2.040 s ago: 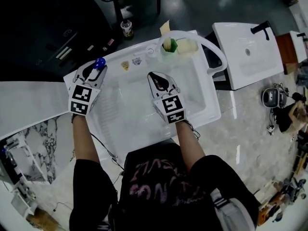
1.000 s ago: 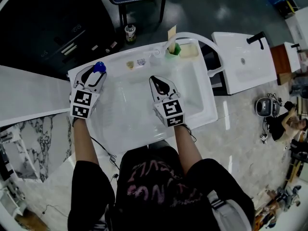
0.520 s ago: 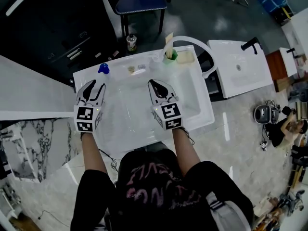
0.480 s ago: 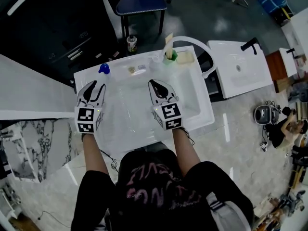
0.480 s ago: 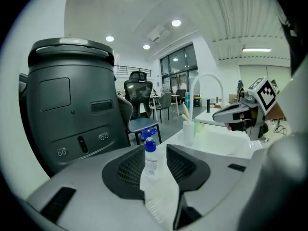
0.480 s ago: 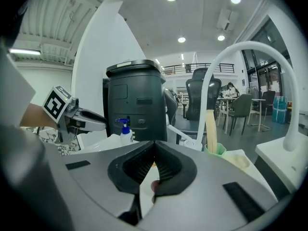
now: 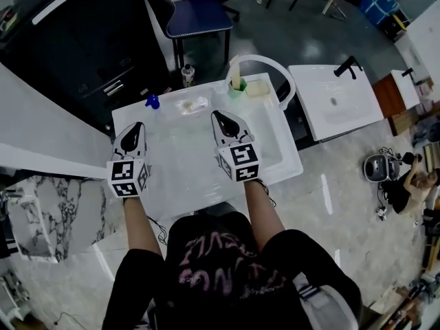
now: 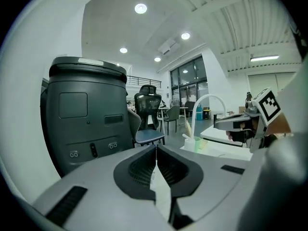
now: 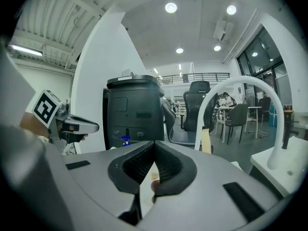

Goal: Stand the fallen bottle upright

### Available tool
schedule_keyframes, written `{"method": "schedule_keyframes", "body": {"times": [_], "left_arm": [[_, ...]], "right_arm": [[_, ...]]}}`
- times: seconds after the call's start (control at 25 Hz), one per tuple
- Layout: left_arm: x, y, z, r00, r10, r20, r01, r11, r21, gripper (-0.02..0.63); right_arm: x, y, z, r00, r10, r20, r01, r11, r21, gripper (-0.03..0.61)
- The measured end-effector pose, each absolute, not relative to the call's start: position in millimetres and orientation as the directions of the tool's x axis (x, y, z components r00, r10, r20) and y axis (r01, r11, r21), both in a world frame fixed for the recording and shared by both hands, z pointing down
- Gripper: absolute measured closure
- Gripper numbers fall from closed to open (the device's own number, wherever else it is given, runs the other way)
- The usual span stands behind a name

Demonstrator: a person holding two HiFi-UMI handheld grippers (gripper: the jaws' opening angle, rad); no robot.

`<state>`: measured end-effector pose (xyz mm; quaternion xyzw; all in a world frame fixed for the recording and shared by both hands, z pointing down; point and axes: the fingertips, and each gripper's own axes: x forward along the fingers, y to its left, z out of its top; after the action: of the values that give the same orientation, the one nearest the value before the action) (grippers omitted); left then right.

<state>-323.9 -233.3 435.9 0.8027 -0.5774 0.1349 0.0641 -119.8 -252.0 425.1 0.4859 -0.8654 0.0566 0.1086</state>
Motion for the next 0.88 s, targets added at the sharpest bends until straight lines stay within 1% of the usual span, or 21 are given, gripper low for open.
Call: {"method": "schedule_keyframes", "body": {"times": [0.36,0.64,0.88], "left_arm": [[-321.2,-217.2,397.6,0.299,-0.930,0.213,-0.944,-0.320,-0.074,0.597],[-326.3,-209.4,378.0,0.280,-0.945,0.168,-0.956,-0.290,-0.042,0.597],[-321.5,-203.1,366.2,0.295,-0.945,0.138,-0.952,-0.304,-0.044,0.597]], "right_arm": [[-117.1,-246.2,390.9,-0.489,-0.856,0.167,-0.867,0.498,0.014,0.565],[-112.0,-243.4,376.4,-0.474,-0.870,0.137,-0.876,0.482,0.030,0.566],[-112.8,-239.1,367.2,-0.473,-0.873,0.120,-0.875,0.481,0.050,0.566]]}}
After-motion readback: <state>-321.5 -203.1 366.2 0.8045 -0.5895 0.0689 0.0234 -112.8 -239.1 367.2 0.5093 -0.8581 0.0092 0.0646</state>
